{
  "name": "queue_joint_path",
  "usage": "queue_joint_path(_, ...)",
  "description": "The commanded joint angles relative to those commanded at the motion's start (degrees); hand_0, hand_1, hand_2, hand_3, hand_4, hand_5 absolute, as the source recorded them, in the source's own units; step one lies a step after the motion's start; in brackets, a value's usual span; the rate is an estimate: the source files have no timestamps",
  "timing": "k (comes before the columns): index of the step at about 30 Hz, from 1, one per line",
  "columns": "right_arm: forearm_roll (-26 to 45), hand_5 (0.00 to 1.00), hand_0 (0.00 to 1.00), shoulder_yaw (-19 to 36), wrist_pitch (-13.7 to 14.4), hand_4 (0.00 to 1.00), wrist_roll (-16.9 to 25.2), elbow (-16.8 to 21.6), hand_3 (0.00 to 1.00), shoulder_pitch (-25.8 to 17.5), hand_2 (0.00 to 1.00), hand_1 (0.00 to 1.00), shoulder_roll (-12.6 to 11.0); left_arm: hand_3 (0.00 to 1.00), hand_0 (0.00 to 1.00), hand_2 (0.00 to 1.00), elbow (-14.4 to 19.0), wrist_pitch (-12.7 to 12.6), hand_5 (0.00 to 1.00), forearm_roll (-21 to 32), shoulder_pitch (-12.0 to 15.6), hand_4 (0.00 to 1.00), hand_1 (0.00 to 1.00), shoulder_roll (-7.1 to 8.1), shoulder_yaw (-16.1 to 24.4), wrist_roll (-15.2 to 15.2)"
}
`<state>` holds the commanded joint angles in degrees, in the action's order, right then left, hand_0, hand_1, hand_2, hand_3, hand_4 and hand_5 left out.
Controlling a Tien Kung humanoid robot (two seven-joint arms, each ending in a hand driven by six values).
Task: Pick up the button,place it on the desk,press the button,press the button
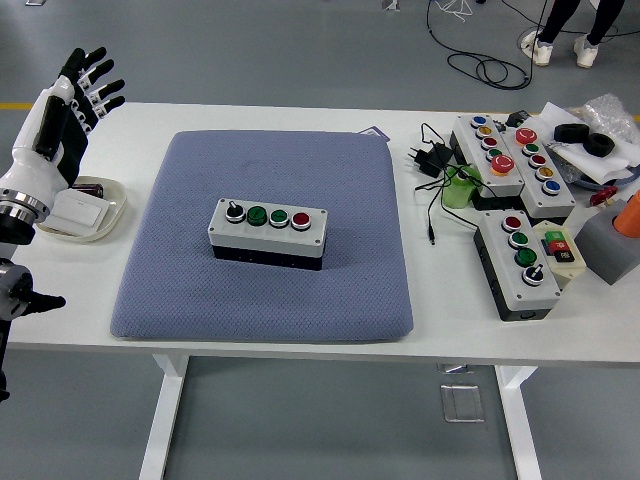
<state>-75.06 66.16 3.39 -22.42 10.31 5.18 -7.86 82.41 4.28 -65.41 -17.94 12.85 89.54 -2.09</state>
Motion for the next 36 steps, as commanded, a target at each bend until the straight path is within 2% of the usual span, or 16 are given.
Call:
queue_joint_path(3,-0.34,0.204,0.665,0.16,-0.04,0.358,-0.03,0.00,0.579,0.08,0.702,0.630,-0.04,0.902,0.820,0.923,1.44,2.35,0.998,-1.38,2.17,0.740,0.858,-0.66,1.12,-0.65)
queue_joint_path(7,-0.59,0.203,0.665,0.20,-0.12,0.356,-0.06,0.00,0.579,0.07,0.703,0.629,-0.06,0.909,0.820,0.929,3.12,3.51,0.998,-2.39,4.37,0.733,0.860,-1.49,2.52,-0.69)
queue_joint_path(11,-0.83,0.199,0.665,0.21,-0.19,0.354,-0.06,0.00,0.579,0.03,0.703,0.629,-0.15,0.910,0.821,0.928,4.59,4.71,0.998,-2.42,6.06,0.730,0.863,-1.38,2.96,-0.28)
queue_joint_path(15,-1.60,0.199,0.665,0.46,-0.30,0.354,-0.11,0.00,0.579,-0.16,0.703,0.629,-0.34,0.910,0.821,0.928,6.94,5.79,0.998,-3.11,8.86,0.730,0.863,-2.20,3.59,-0.44)
queue_joint_path(19,-2.31,0.200,0.664,0.62,-0.43,0.354,-0.14,0.00,0.579,-0.50,0.703,0.631,-0.50,0.910,0.822,0.932,9.38,6.51,0.998,-4.62,12.27,0.729,0.871,-4.10,4.43,-0.68)
queue_joint_path(21,-2.53,0.200,0.664,0.77,-0.40,0.354,-0.11,0.00,0.579,-0.75,0.703,0.631,-0.62,0.910,0.822,0.932,10.54,6.08,0.998,-4.32,14.42,0.729,0.871,-5.65,4.68,-0.69)
queue_joint_path(23,-2.96,0.201,0.663,0.99,-0.42,0.354,-0.15,0.00,0.579,-0.86,0.704,0.632,-0.68,0.906,0.822,0.928,11.55,5.63,0.998,-3.39,16.48,0.727,0.866,-6.46,4.39,-0.56)
queue_joint_path(28,-3.19,0.201,0.663,0.79,-0.63,0.354,-0.19,0.00,0.579,-1.01,0.704,0.632,-0.89,0.906,0.822,0.928,12.77,5.17,0.998,-4.92,19.51,0.727,0.866,-6.22,3.15,0.01)
queue_joint_path(36,-3.92,0.201,0.661,1.12,-0.70,0.353,-0.09,0.00,0.580,-1.00,0.704,0.632,-1.13,0.895,0.818,0.921,12.94,4.37,0.998,-4.40,20.41,0.724,0.863,-5.52,2.21,0.26)
